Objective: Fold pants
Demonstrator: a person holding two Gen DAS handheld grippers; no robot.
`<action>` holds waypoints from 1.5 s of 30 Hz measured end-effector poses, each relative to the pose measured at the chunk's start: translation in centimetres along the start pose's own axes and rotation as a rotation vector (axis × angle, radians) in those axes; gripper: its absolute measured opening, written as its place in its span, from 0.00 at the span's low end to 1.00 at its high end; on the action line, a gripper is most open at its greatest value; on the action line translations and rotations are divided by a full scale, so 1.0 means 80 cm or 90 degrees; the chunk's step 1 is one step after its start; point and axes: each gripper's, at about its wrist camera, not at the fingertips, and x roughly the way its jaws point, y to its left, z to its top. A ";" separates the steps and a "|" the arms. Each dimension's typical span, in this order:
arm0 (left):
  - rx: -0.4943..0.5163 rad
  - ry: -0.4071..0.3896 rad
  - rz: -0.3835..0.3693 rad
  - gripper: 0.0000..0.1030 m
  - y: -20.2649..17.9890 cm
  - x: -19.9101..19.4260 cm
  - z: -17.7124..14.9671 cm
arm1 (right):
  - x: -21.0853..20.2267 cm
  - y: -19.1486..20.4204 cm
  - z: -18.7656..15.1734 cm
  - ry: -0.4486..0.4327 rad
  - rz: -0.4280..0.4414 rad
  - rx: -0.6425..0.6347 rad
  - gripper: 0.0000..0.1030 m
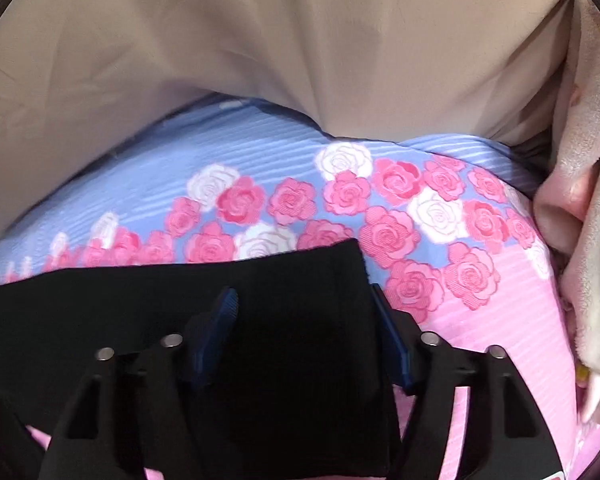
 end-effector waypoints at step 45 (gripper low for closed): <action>-0.179 0.114 -0.149 0.53 0.232 -0.056 -0.131 | -0.221 -0.051 -0.243 -0.103 0.016 -0.001 0.37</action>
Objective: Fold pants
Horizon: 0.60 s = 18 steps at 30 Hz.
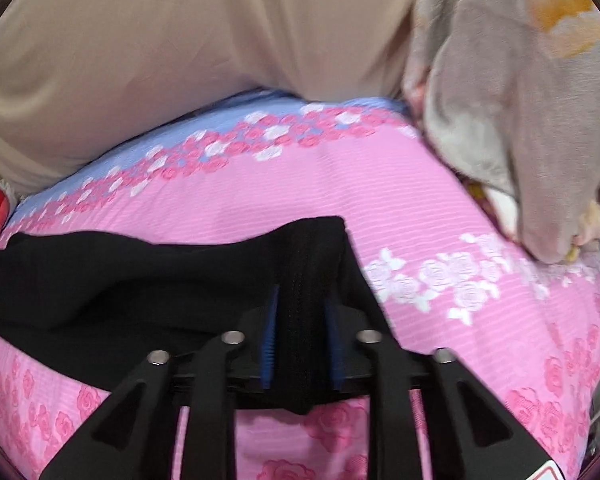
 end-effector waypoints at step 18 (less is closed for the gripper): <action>-0.131 0.135 -0.116 0.87 -0.049 0.070 -0.022 | 0.019 0.123 -0.015 0.078 0.342 0.170 0.70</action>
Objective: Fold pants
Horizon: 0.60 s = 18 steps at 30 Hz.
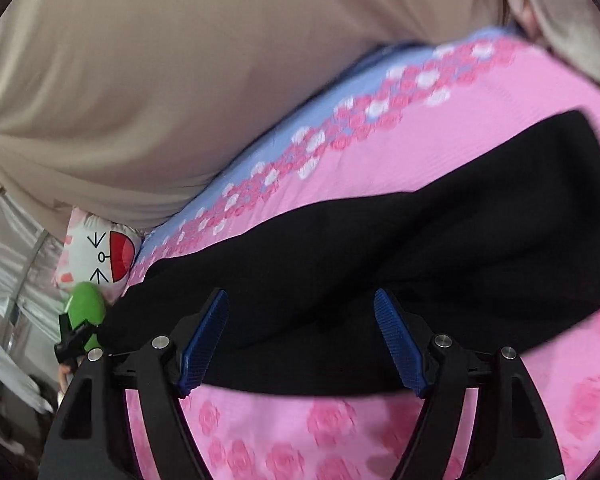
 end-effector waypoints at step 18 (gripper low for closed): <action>0.089 0.007 0.071 0.09 0.038 -0.015 -0.007 | 0.004 -0.009 -0.049 0.041 -0.076 -0.042 0.43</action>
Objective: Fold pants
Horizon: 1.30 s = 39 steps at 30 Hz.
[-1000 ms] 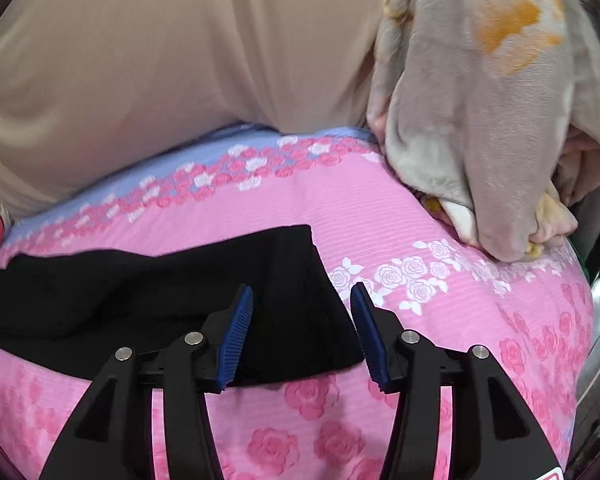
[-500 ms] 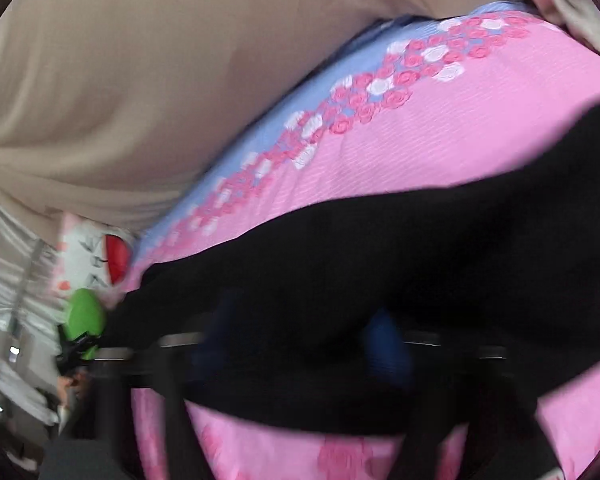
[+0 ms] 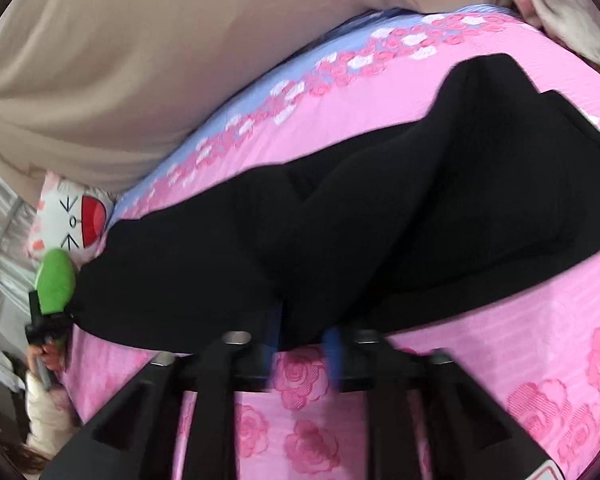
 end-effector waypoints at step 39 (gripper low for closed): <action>0.201 -0.032 0.024 0.38 -0.225 0.012 -0.118 | -0.090 -0.131 0.033 -0.153 -0.083 0.139 0.64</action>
